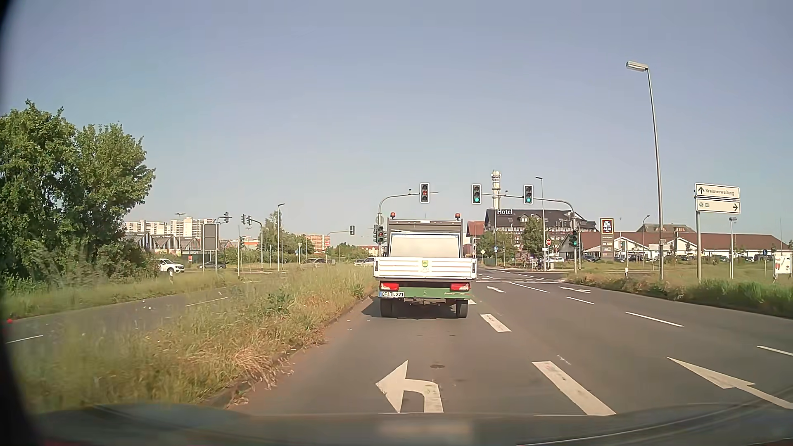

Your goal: Follow the waypoints while adhering to traffic rules and regulations

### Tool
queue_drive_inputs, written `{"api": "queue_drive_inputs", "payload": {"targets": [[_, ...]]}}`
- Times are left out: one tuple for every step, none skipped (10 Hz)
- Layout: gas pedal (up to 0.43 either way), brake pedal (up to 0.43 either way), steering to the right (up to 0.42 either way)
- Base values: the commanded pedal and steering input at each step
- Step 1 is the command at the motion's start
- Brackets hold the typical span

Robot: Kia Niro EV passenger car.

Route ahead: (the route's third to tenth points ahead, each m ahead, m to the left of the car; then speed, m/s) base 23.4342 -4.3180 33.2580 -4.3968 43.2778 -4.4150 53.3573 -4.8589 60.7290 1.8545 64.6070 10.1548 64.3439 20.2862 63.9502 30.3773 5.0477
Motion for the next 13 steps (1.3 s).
{"api": "queue_drive_inputs", "payload": {"targets": [[0.260, 0.030, 0.000], [0.260, 0.030, 0.000], [0.260, 0.030, 0.000], [0.240, 0.030, 0.000], [0.169, 0.030, 0.000], [0.130, 0.030, -0.002], [0.079, 0.030, -0.005], [0.059, 0.030, -0.006], [0.000, 0.030, -0.006], [0.000, 0.030, -0.005], [0.000, 0.030, -0.003], [0.000, 0.030, -0.002], [0.000, 0.030, -0.002]]}}
